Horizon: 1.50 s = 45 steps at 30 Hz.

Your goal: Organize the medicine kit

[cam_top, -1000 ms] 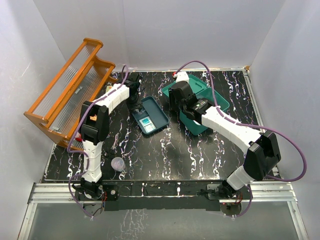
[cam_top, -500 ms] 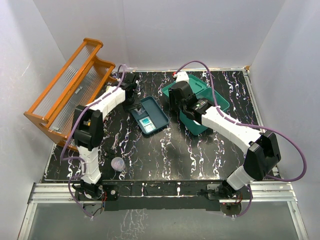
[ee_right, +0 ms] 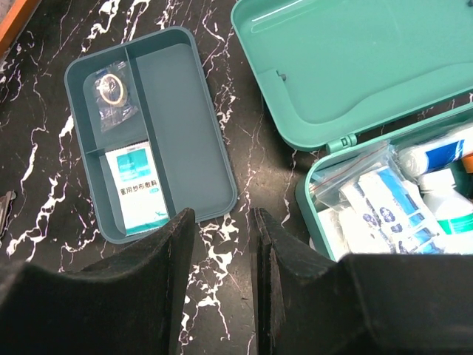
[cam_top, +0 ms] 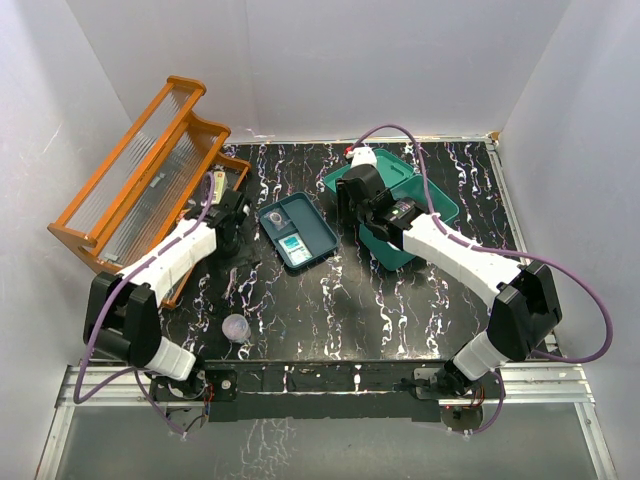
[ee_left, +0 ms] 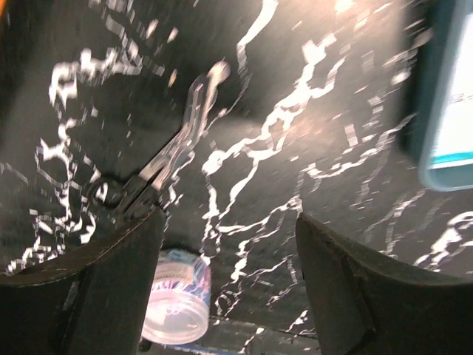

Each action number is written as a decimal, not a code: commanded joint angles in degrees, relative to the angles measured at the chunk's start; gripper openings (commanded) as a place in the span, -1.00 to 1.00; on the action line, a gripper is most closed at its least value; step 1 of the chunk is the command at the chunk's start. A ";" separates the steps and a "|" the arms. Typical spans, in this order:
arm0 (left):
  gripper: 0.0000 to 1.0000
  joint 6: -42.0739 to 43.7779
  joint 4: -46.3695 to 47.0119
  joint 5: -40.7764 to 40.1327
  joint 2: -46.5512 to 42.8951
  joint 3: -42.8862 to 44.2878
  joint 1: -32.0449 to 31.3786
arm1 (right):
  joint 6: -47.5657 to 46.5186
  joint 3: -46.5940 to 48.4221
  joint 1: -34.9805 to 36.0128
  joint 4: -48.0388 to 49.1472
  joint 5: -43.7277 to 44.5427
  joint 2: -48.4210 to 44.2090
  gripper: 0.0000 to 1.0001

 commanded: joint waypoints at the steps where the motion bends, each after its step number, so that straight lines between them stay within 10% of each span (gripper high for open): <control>1: 0.44 -5.70 -1.91 1.86 -5.04 -6.63 1.56 | 1.02 0.14 0.02 2.81 -1.13 -1.68 -0.33; 33: 0.31 -1.19 6.36 2.72 3.04 -15.15 10.05 | 0.60 0.40 0.09 2.44 -0.06 -1.61 -0.33; 45: -0.07 -6.21 7.37 8.83 1.55 -19.14 9.52 | 0.60 0.17 0.01 2.51 -0.12 -1.35 -0.33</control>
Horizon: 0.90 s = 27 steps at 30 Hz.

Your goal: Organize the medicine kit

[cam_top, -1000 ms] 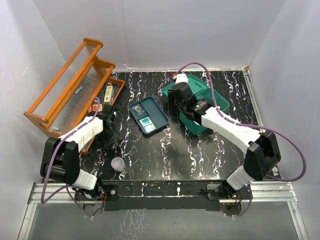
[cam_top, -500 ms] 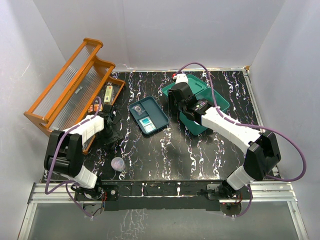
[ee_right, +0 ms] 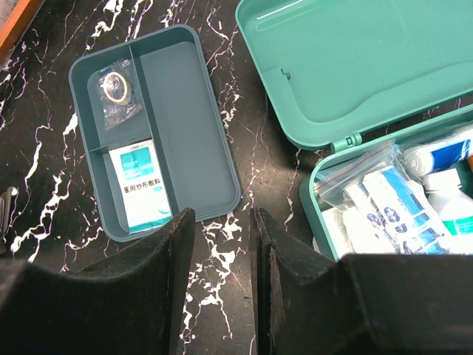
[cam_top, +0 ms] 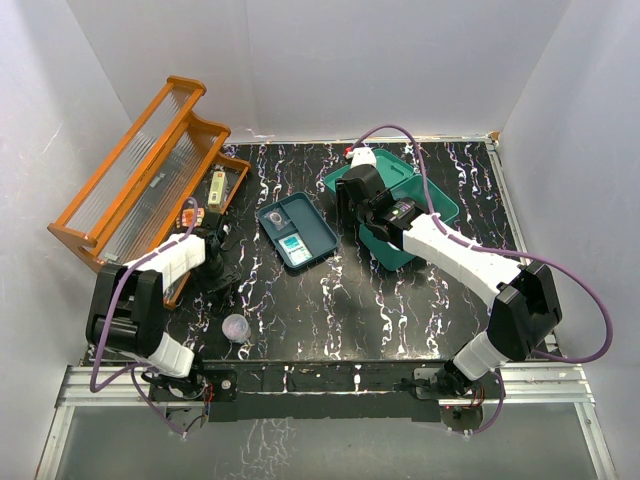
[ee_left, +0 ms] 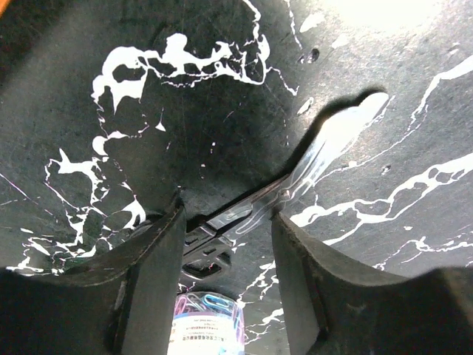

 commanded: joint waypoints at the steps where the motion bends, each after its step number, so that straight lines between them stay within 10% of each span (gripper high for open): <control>1: -0.13 -2.87 -1.23 3.40 0.25 -2.09 -0.66 | 0.34 0.35 0.08 2.69 0.83 -1.25 -0.34; 16: -0.55 0.98 3.23 1.81 13.30 10.01 -2.05 | 0.04 0.64 0.07 2.77 1.38 -1.41 -0.34; 27: -0.05 -0.07 -0.49 1.00 12.70 13.04 -3.13 | -0.23 0.12 -0.01 2.88 2.03 -2.12 -0.34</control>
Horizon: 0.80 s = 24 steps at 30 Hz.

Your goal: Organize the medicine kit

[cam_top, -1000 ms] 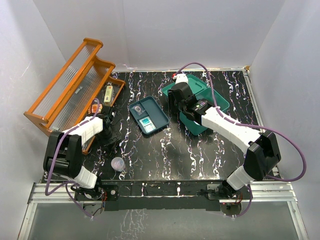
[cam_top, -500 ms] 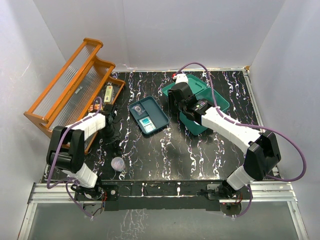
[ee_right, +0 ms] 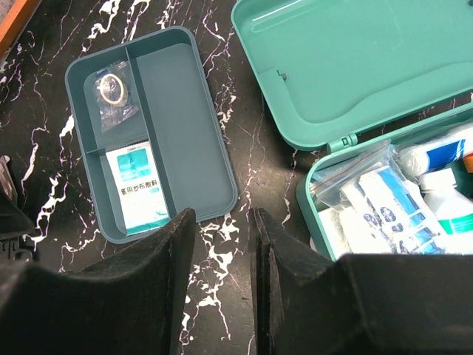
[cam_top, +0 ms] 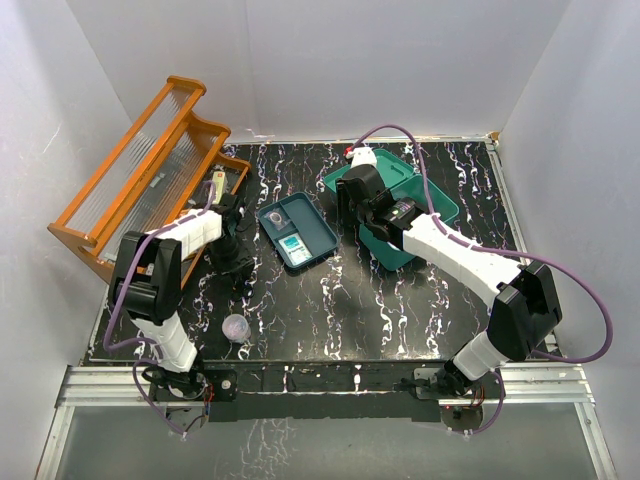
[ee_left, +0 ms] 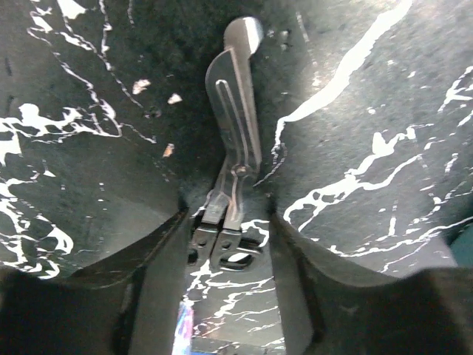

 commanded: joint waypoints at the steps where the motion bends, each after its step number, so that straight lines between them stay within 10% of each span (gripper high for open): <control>1: -0.03 -1.00 3.98 -1.58 -1.73 -1.78 -0.61 | -0.11 0.16 0.05 2.97 1.53 -2.12 -0.34; 24: -0.26 1.43 5.52 -6.86 -6.83 -8.10 -6.52 | -0.05 -0.54 0.01 3.56 1.28 -2.38 -0.34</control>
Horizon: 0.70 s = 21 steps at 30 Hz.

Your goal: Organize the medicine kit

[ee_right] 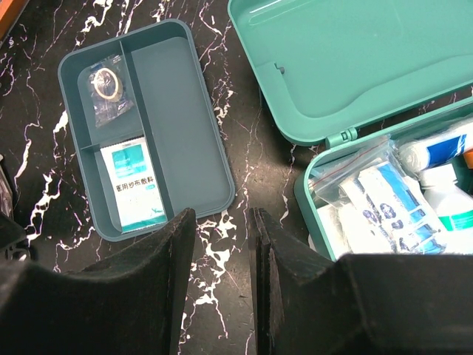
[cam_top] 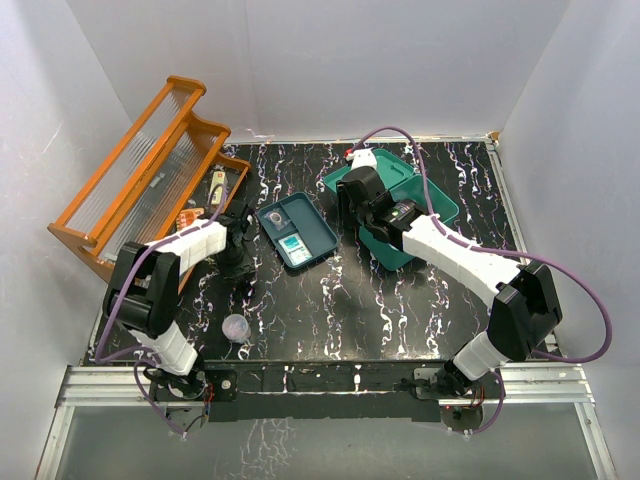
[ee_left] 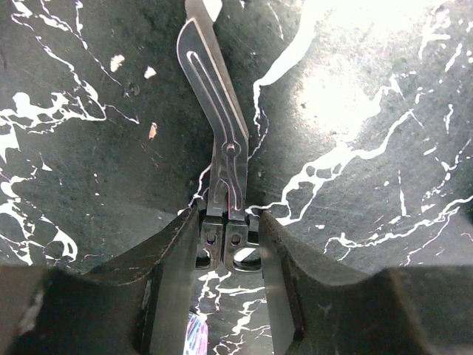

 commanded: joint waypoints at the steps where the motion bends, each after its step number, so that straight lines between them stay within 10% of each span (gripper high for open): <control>1: -0.28 -0.67 1.90 -2.51 -2.53 -4.06 -1.98 | 0.01 0.40 -0.02 3.30 1.09 -2.34 -0.34; 21: -0.69 -4.46 7.75 -9.11 -12.27 -9.64 -4.62 | -0.03 0.42 -0.02 3.23 1.81 -2.85 -0.34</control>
